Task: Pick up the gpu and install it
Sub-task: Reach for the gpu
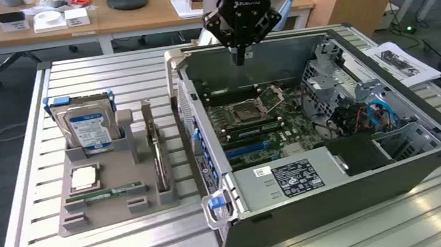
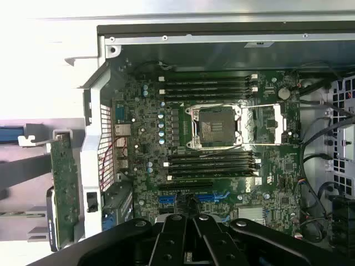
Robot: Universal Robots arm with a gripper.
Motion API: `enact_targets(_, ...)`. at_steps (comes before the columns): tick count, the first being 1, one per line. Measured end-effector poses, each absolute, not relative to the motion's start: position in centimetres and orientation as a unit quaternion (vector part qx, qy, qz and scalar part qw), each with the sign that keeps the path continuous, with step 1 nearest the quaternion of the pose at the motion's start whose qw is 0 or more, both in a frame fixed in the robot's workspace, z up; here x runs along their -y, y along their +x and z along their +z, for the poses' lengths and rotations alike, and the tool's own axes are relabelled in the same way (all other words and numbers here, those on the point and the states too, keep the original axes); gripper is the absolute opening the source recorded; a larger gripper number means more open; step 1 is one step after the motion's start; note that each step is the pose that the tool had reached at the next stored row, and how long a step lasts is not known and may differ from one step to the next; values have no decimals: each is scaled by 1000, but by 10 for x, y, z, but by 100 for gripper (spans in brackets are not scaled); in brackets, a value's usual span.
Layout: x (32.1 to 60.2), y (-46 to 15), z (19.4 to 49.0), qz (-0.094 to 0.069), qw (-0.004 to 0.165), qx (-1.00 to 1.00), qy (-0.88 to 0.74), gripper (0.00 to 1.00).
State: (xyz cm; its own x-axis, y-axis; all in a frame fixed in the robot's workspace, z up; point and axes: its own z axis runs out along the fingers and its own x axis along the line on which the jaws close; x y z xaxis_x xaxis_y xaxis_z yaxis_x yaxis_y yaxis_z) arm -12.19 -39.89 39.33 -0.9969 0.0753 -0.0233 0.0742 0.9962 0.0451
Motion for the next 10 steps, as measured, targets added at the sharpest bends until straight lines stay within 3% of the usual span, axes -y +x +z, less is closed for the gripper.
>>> enact_targets(10, 399, -122, 393, 22, 13, -999, 37, 11)
